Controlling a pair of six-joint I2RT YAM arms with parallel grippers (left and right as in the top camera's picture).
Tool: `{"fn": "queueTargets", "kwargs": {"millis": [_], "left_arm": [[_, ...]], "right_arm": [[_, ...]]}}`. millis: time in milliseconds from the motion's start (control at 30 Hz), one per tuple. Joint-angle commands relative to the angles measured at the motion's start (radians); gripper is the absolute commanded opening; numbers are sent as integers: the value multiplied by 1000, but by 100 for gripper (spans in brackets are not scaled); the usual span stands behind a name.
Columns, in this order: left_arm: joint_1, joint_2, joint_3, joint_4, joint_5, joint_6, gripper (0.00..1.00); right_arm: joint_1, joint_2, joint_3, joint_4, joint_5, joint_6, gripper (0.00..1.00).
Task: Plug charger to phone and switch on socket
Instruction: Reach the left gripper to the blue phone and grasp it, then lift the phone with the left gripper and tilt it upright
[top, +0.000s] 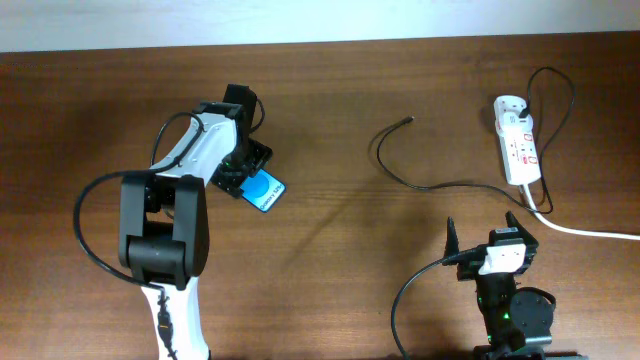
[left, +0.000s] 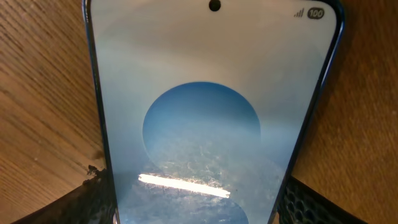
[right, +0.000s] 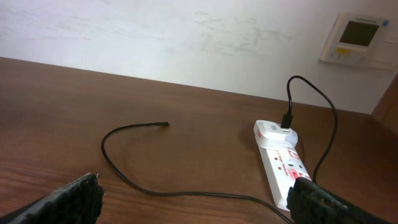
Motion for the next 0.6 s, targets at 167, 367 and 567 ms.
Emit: {"fn": "queueTargets", "kwargs": {"millis": [167, 367, 567], "left_arm": [[0, -69, -56, -72, 47, 21, 59], [0, -126, -53, -94, 203, 122, 58], [10, -179, -53, -131, 385, 198, 57]], "right_arm": [[4, -6, -5, -7, 5, 1, 99], [4, -6, -5, -7, 5, 1, 98], [4, -6, -5, -7, 5, 1, 99]]}}
